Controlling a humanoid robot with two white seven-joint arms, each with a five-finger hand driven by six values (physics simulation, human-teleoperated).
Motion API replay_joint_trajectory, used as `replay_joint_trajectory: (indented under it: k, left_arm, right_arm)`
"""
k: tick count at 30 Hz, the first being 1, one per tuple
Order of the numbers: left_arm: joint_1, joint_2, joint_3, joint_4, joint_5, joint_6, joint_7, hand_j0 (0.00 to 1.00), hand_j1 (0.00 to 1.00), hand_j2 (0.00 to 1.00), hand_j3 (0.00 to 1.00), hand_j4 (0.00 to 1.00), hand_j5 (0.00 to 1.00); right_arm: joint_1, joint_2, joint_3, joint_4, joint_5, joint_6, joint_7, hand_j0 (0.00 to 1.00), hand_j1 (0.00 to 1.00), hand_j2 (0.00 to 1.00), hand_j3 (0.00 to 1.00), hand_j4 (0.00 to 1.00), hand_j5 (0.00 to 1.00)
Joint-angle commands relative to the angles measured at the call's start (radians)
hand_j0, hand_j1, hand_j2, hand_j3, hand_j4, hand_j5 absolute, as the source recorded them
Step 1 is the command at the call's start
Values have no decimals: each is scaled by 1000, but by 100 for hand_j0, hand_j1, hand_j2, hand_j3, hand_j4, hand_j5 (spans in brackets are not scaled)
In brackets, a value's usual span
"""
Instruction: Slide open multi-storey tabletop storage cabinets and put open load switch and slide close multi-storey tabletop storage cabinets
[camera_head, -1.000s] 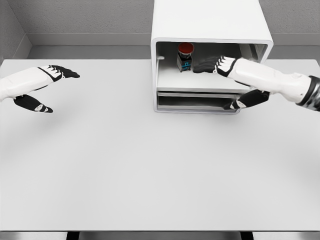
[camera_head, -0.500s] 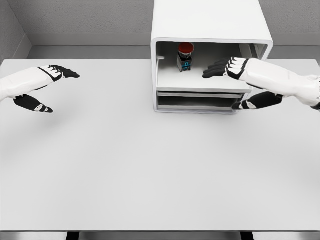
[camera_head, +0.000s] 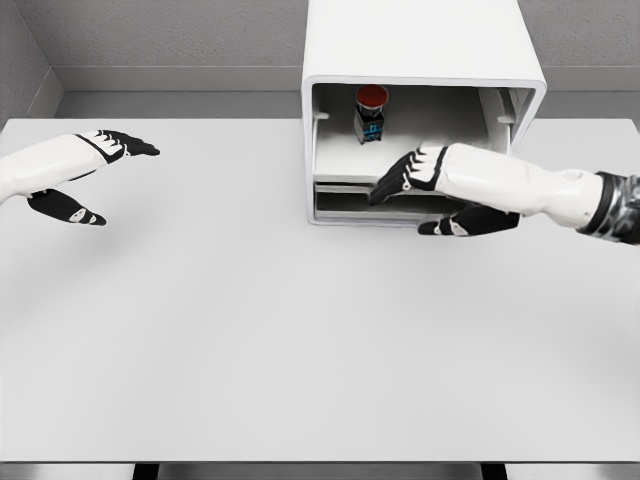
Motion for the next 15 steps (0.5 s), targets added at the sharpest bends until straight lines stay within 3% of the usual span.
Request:
replay_joint_trajectory:
  k: [1,15]
  left_arm:
    - [0,2,2,0,7,1,0,100,100,100,100,100,100]
    - [0,2,2,0,7,1,0,100,100,100,100,100,100]
  right_arm:
    - [0,-4,15,-4,1,2,1,76,76,76,76,76,76]
    - [9,9,66,0,72,2,4,76,76,76,76,76,76]
